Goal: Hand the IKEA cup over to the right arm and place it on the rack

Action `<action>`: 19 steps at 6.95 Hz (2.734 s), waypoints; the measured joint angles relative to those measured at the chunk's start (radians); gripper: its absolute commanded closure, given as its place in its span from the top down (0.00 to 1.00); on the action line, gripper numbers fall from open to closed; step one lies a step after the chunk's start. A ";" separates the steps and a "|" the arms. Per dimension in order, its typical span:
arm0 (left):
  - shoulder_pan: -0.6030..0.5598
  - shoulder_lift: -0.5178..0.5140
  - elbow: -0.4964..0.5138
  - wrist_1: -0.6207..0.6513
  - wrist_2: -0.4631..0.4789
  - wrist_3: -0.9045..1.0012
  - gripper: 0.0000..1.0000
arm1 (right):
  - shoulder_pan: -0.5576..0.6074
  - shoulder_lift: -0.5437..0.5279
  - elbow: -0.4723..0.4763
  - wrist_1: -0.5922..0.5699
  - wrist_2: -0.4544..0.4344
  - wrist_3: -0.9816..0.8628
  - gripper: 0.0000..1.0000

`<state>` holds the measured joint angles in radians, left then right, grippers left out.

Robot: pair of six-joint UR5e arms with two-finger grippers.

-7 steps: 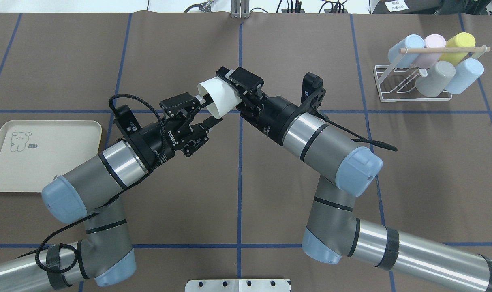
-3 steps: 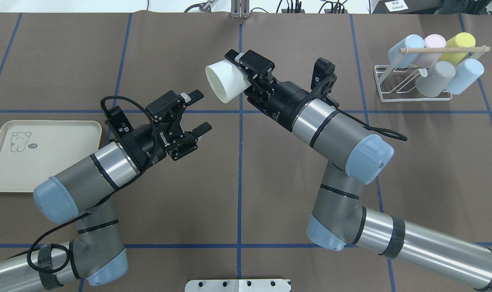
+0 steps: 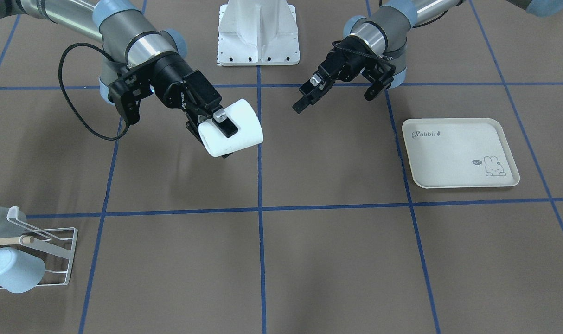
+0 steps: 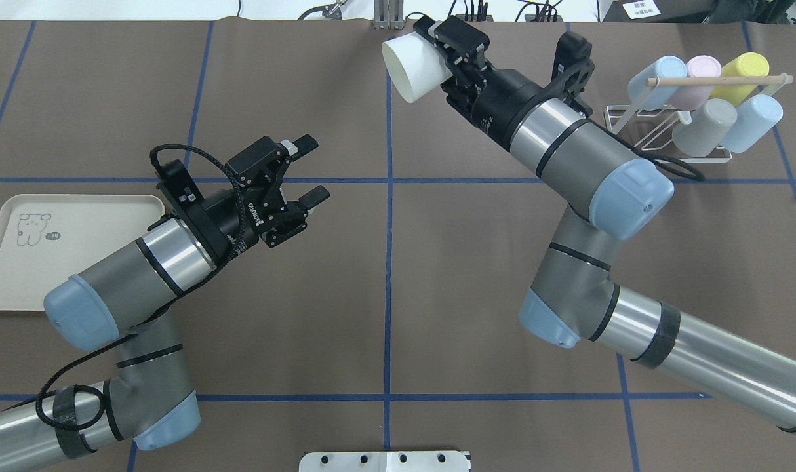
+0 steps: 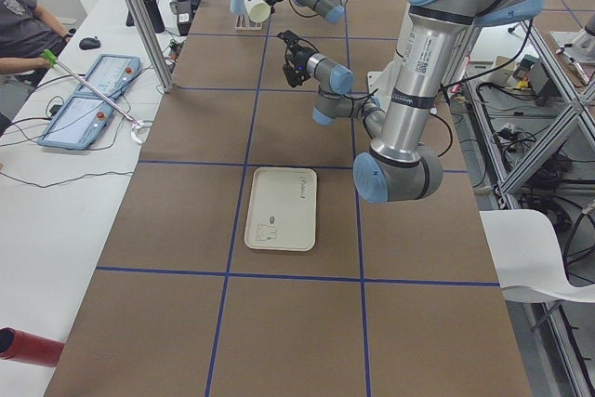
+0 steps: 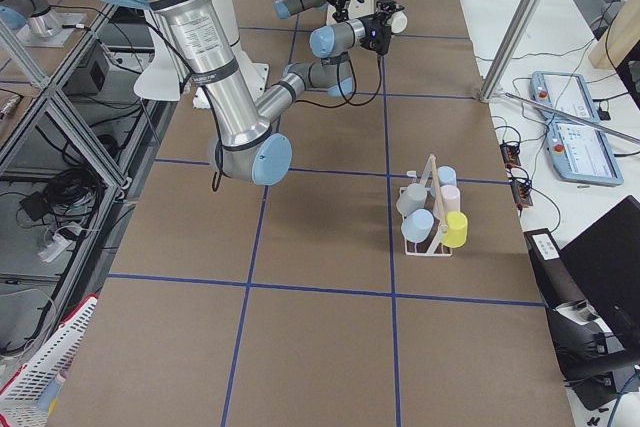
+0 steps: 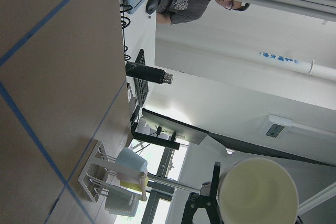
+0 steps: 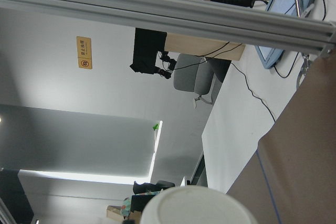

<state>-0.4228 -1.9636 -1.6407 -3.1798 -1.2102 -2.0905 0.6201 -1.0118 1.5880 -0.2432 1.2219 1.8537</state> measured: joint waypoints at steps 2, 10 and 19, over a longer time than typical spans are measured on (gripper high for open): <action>-0.005 0.022 0.004 0.010 0.003 0.160 1.00 | 0.052 -0.004 0.000 -0.130 -0.013 -0.136 0.00; -0.171 0.176 -0.274 0.641 0.001 0.638 1.00 | 0.101 -0.027 0.043 -0.645 -0.428 -0.561 0.00; -0.592 0.427 -0.328 1.002 -0.703 1.164 1.00 | 0.108 -0.353 0.191 -0.669 -0.473 -0.767 0.00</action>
<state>-1.0149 -1.5371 -1.9684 -2.1778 -1.9136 -0.9265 0.7286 -1.3648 1.7793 -0.9120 0.7494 1.0866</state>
